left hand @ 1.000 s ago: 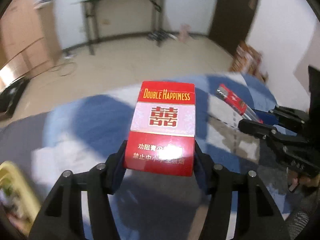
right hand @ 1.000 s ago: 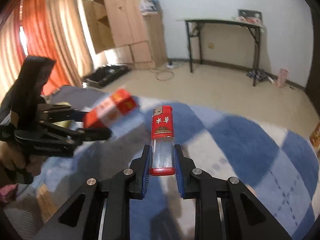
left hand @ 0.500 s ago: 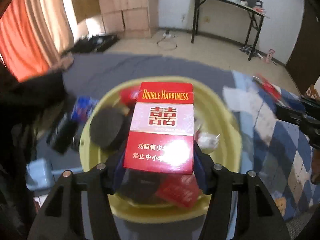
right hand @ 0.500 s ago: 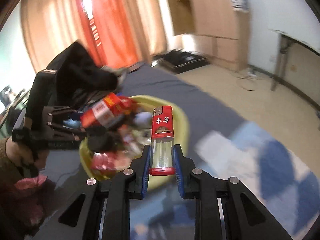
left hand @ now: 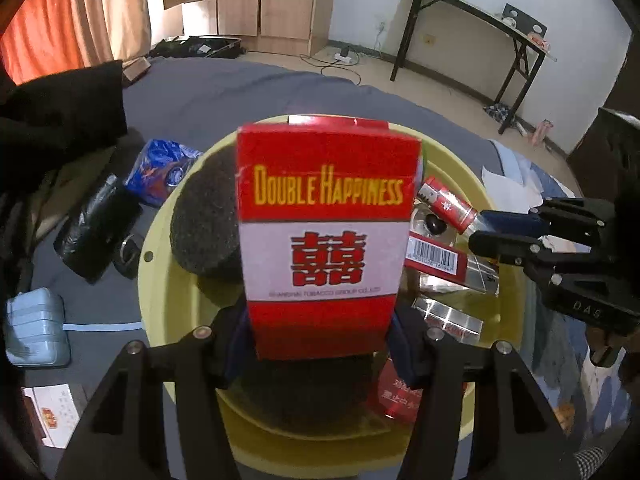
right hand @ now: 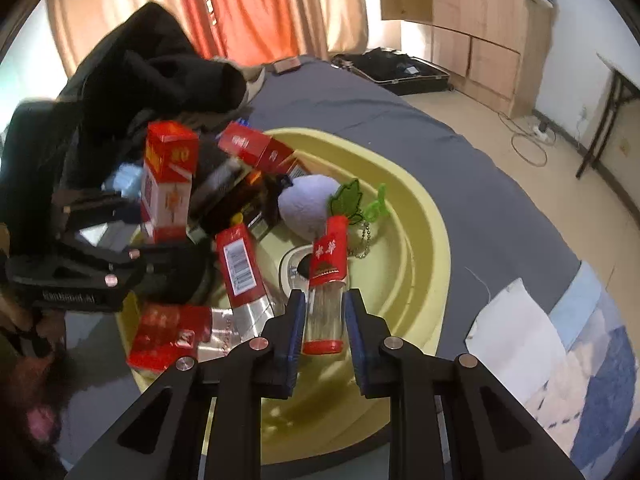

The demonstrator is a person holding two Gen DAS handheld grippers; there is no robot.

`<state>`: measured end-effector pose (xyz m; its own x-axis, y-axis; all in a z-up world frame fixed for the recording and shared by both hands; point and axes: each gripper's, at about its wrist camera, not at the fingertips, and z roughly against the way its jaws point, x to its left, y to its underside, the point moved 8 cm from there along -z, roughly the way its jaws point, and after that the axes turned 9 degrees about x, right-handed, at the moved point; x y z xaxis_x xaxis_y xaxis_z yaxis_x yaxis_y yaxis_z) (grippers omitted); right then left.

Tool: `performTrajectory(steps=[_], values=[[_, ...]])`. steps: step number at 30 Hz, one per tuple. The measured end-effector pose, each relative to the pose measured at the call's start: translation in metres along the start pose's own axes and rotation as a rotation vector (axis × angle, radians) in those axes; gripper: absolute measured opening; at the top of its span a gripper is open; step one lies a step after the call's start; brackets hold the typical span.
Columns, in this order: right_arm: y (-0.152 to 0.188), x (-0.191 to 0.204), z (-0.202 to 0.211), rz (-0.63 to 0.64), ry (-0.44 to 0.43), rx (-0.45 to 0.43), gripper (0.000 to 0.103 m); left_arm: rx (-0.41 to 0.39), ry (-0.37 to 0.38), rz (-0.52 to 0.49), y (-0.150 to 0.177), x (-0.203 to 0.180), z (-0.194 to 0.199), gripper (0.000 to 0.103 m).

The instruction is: Organize rigid objects

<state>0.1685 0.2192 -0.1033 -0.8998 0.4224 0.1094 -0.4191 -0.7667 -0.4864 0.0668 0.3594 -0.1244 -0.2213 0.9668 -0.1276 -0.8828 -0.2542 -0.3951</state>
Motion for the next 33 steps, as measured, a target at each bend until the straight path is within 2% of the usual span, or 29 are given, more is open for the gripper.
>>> performTrajectory(steps=[1, 2, 3, 5, 8, 10, 11, 12, 14, 18, 20, 21, 23, 25, 26, 30, 33], values=[[-0.001, 0.002, -0.002, 0.007, 0.002, 0.000, 0.023, 0.000, 0.009, 0.009, 0.000, 0.002, -0.001, 0.075], [-0.001, 0.003, -0.001, 0.007, 0.002, -0.005, 0.034, -0.003, 0.018, 0.021, 0.001, 0.003, -0.002, 0.087], [-0.002, 0.002, 0.000, 0.001, 0.001, -0.020, 0.051, -0.012, 0.029, 0.036, 0.001, 0.004, -0.001, 0.092], [0.001, 0.004, 0.005, -0.006, -0.006, -0.050, 0.068, -0.024, 0.038, 0.046, 0.002, 0.003, 0.006, 0.100], [0.008, -0.004, 0.024, -0.017, 0.007, -0.090, 0.072, -0.079, 0.075, 0.085, 0.001, -0.001, 0.030, 0.103], [0.018, -0.002, 0.039, 0.018, 0.001, -0.130, 0.083, -0.126, 0.082, 0.110, 0.005, -0.009, 0.049, 0.103], [0.025, -0.002, 0.044, 0.041, 0.003, -0.143, 0.099, -0.151, 0.075, 0.119, 0.011, -0.014, 0.055, 0.103], [0.036, -0.001, 0.047, 0.069, 0.006, -0.150, 0.103, -0.163, 0.073, 0.114, 0.019, -0.022, 0.059, 0.103], [0.059, 0.001, 0.044, 0.113, -0.008, -0.121, 0.103, -0.169, 0.070, 0.098, 0.039, -0.040, 0.058, 0.103], [0.101, 0.003, 0.020, 0.149, -0.009, -0.016, 0.103, -0.166, -0.011, 0.036, 0.085, -0.070, 0.041, 0.103], [0.111, 0.009, 0.006, 0.184, 0.006, 0.005, 0.103, -0.107, 0.002, 0.002, 0.102, -0.080, 0.020, 0.103], [0.114, 0.010, 0.000, 0.199, 0.024, 0.015, 0.103, -0.094, -0.043, -0.024, 0.108, -0.081, 0.011, 0.103], [0.115, 0.011, -0.014, 0.206, 0.043, 0.031, 0.103, -0.134, -0.086, -0.061, 0.111, -0.086, 0.011, 0.103], [0.110, 0.013, -0.019, 0.203, 0.053, -0.007, 0.103, -0.085, -0.005, -0.030, 0.117, -0.090, 0.004, 0.103], [0.109, 0.015, -0.023, 0.208, 0.061, -0.011, 0.103, -0.065, -0.008, -0.005, 0.118, -0.089, 0.002, 0.103], [0.110, 0.018, -0.029, 0.217, 0.080, -0.011, 0.103, -0.048, -0.105, 0.075, 0.120, -0.074, -0.014, 0.103], [0.110, 0.020, -0.027, 0.221, 0.089, -0.017, 0.103, -0.092, -0.156, 0.122, 0.114, -0.064, -0.020, 0.103]])
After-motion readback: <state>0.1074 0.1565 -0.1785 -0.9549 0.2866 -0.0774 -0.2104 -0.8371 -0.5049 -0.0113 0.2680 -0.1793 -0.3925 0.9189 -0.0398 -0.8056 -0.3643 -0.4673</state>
